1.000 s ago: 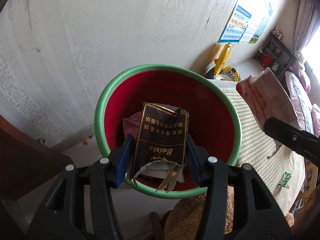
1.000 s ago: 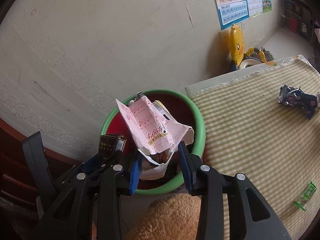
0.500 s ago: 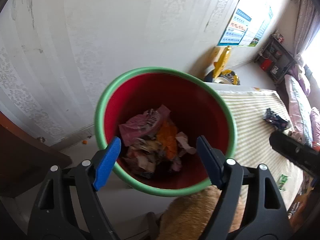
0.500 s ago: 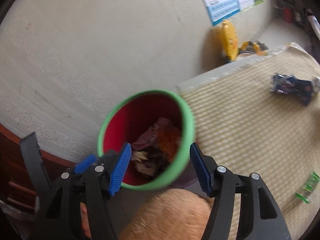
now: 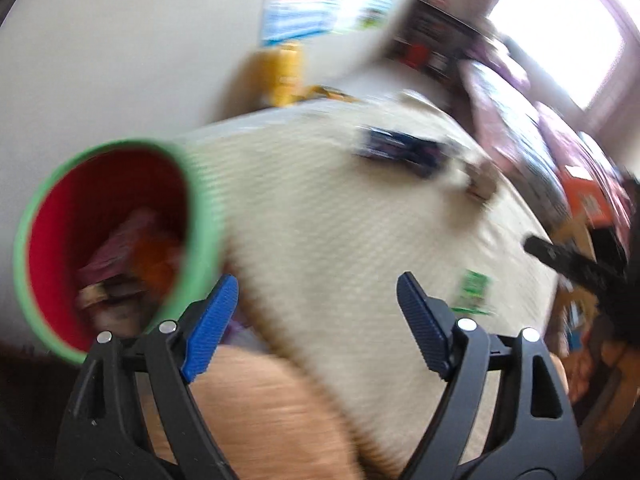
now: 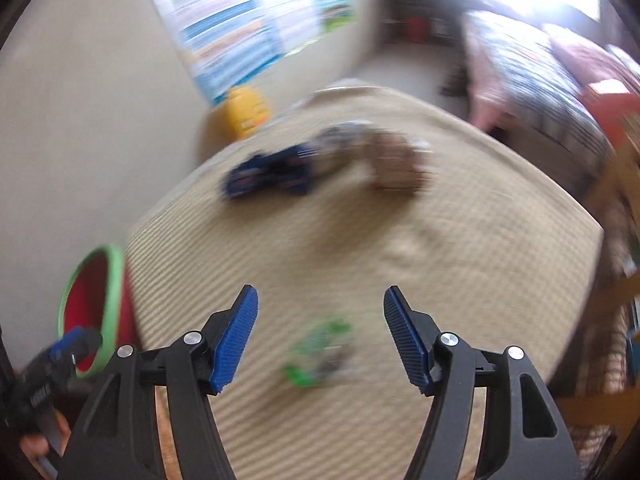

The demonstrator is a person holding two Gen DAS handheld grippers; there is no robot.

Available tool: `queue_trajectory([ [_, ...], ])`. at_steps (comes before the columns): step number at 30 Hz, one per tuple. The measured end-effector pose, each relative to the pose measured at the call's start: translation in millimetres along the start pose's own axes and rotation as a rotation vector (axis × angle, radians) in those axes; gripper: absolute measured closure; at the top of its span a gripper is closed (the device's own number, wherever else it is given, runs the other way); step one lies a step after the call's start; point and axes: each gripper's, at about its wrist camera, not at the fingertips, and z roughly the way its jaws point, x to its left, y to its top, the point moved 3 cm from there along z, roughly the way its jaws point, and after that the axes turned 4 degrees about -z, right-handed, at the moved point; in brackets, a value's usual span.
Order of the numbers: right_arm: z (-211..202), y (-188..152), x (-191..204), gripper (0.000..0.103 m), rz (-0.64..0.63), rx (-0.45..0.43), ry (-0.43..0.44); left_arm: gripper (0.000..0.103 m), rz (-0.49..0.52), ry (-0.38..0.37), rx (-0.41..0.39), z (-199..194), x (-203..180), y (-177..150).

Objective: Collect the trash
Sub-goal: 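Grasp the crumpled brown-white paper with the right tool while the left tool approaches the bottle, then grasp the clear green-label plastic bottle with the left tool while the right tool holds the paper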

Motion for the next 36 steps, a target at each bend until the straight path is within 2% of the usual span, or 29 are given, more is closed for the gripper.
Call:
queue_trajectory([
  [2, -1, 1, -20, 0.039, 0.036, -0.008, -0.01, 0.023, 0.078, -0.058, 0.034, 18, -38, -2],
  [6, 5, 4, -49, 0.039, 0.07, -0.013, -0.001, 0.023, 0.188, -0.108, 0.107, 56, -92, -10],
  [10, 17, 13, -58, 0.039, 0.068, -0.009, 0.018, 0.023, 0.271, -0.097, 0.179, 95, -128, -22],
  [13, 29, 26, -65, 0.039, 0.076, -0.014, 0.044, 0.024, 0.289, -0.098, 0.218, 112, -141, -28],
  [15, 38, 37, -67, 0.037, 0.089, -0.013, 0.066, 0.036, 0.308, -0.097, 0.238, 117, -145, -33],
  [17, 47, 50, -69, 0.034, 0.103, -0.015, 0.09, 0.061, 0.335, -0.085, 0.264, 122, -147, -40],
  [19, 58, 65, -67, 0.033, 0.106, -0.019, 0.1, 0.07, 0.356, -0.063, 0.247, 119, -145, -43],
  [24, 92, 97, -57, 0.027, 0.048, -0.016, 0.062, 0.074, 0.348, -0.026, 0.203, 97, -131, -45],
  [27, 114, 103, -52, 0.027, 0.024, 0.027, 0.044, 0.074, 0.326, -0.008, 0.165, 82, -119, -44],
  [28, 119, 101, -50, 0.036, 0.018, 0.041, 0.033, 0.074, 0.318, -0.002, 0.156, 77, -115, -43],
  [29, 121, 100, -50, 0.053, 0.013, 0.053, 0.029, 0.074, 0.312, 0.006, 0.147, 73, -111, -42],
  [32, 106, 92, -47, 0.062, 0.015, 0.023, 0.044, 0.074, 0.297, 0.022, 0.125, 66, -102, -36],
  [36, 68, 76, -41, 0.063, 0.009, -0.029, 0.066, 0.074, 0.263, 0.031, 0.113, 62, -90, -29],
])
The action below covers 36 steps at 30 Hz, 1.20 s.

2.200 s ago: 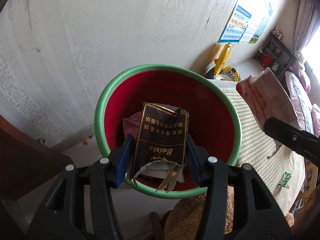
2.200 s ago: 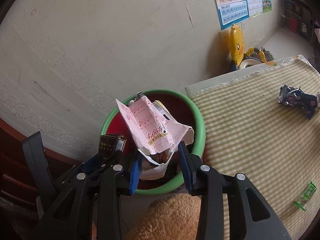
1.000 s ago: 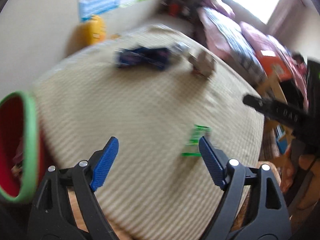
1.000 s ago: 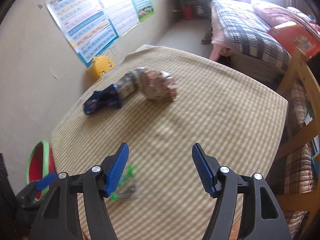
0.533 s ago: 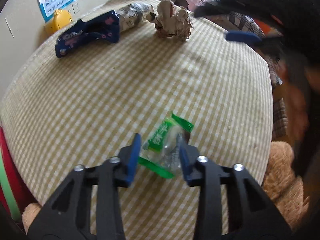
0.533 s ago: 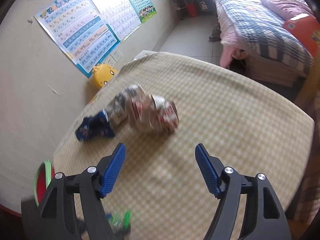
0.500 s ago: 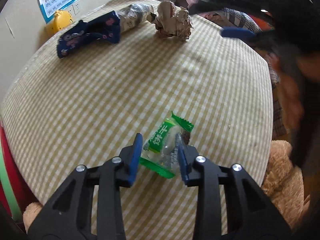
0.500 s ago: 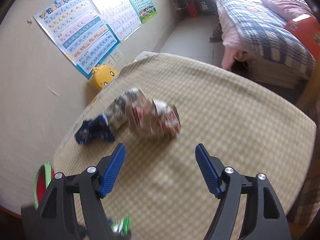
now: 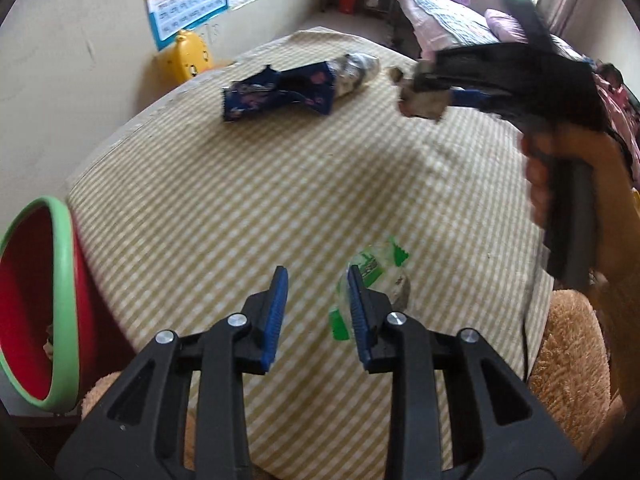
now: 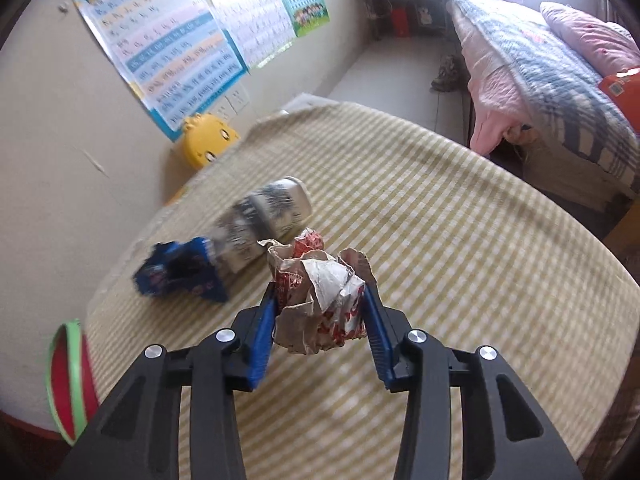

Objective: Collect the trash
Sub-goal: 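Grasp the clear green-label plastic bottle with the left tool while the right tool holds the paper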

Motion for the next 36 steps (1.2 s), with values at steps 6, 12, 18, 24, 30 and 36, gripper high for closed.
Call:
queue_trajectory([
  [6, -52, -37, 9, 0.062, -0.005, -0.034, 0.021, 0.048, 0.027, 0.049, -0.016, -3, 4, -7],
  [12, -80, -80, 14, 0.061, 0.016, -0.026, 0.015, 0.029, 0.119, 0.051, -0.041, -8, -12, -21],
  [18, -97, -96, 9, 0.061, 0.038, -0.038, 0.003, 0.017, 0.226, 0.038, -0.042, -14, -34, -33],
  [24, -108, -103, -2, 0.059, 0.072, -0.057, 0.011, 0.017, 0.327, 0.106, -0.023, -5, -48, -42],
  [30, -109, -112, -1, 0.059, 0.083, -0.049, 0.03, 0.017, 0.275, 0.176, 0.051, 19, -35, -37],
  [36, -108, -117, -2, 0.059, 0.095, -0.048, 0.048, 0.054, 0.261, 0.161, 0.092, 29, -32, -34],
])
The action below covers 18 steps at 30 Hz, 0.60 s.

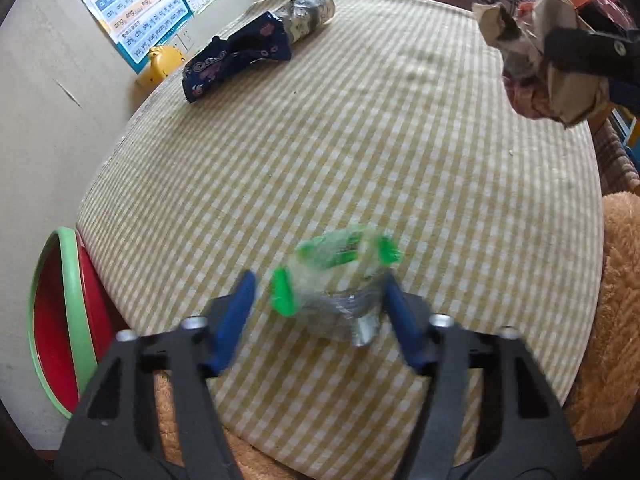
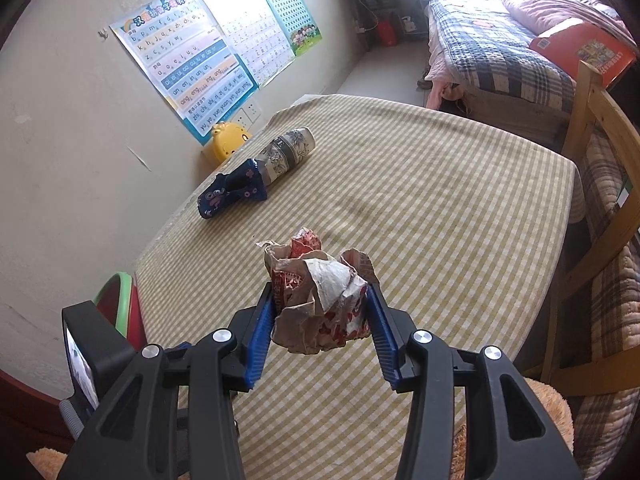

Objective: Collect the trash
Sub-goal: 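Grasp the clear green-label plastic bottle with the left tool while the right tool holds the paper, then carry the plastic bottle and crumpled paper over the red bucket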

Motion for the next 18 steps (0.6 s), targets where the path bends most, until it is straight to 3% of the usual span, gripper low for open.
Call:
queue_trajectory([
  [2, 1, 0, 0, 0.059, 0.0, 0.004, 0.004, 0.069, -0.002, 0.006, 0.005, -1, 0, 1],
  [5, 1, 0, 2, 0.059, -0.003, 0.006, 0.009, 0.077, -0.029, -0.005, 0.006, -6, 5, 0],
  [12, -5, 1, 16, 0.059, -0.025, -0.009, 0.014, 0.077, -0.17, -0.028, -0.056, -37, 34, 3],
  [18, -21, 2, 42, 0.059, -0.045, -0.062, 0.03, 0.077, -0.243, 0.001, -0.176, -79, 57, 12],
])
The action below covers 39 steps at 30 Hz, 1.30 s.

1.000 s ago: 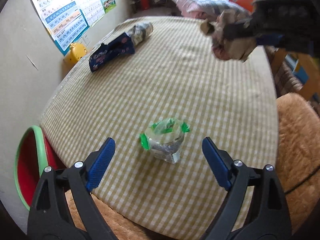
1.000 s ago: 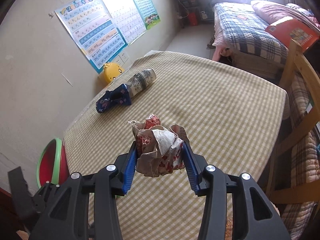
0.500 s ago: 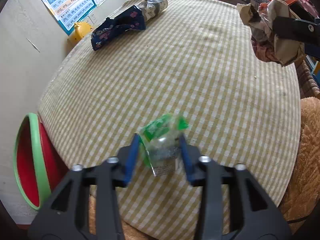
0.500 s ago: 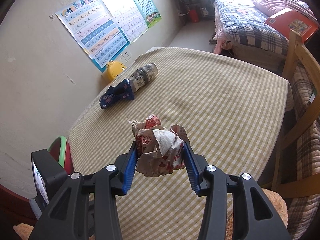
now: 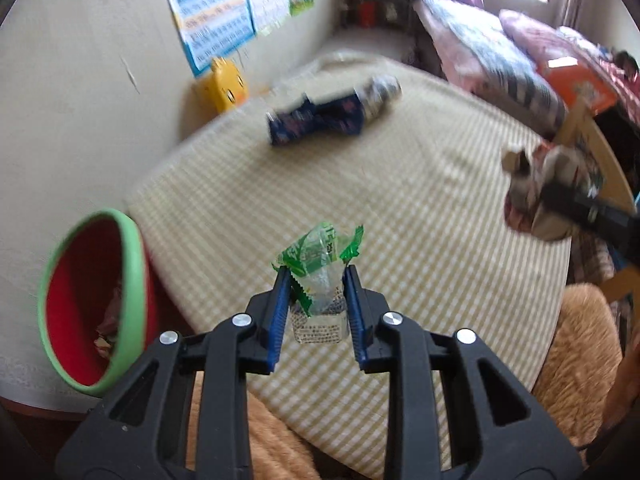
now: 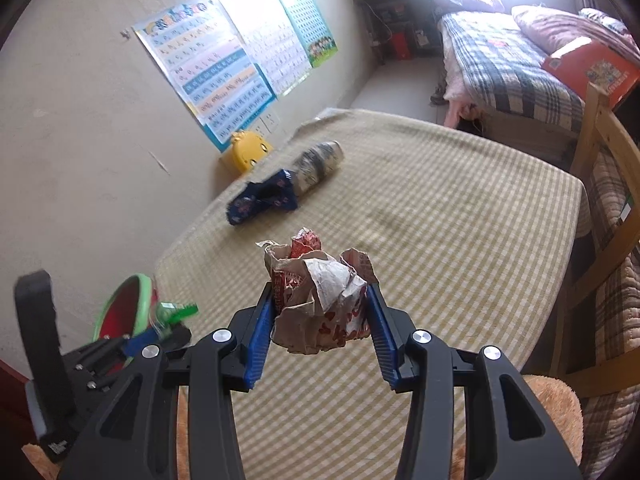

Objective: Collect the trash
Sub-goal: 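Carry the plastic bottle and crumpled paper over the red bucket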

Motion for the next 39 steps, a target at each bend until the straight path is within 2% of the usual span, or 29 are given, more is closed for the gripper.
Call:
queue_trajectory([
  [4, -6, 2, 23, 0.059, -0.041, -0.007, 0.019, 0.076, -0.029, 0.002, -0.084, -26, 10, 9],
  [9, -8, 4, 47, 0.059, -0.085, -0.008, 0.028, 0.076, -0.041, 0.013, -0.128, -43, 23, 13],
  [24, -12, 9, 98, 0.059, -0.199, -0.017, 0.031, 0.075, -0.174, 0.03, -0.159, -62, 84, 4],
  [39, 10, 4, 172, 0.059, -0.346, 0.022, 0.117, 0.075, -0.277, 0.152, -0.177, -68, 152, -13],
])
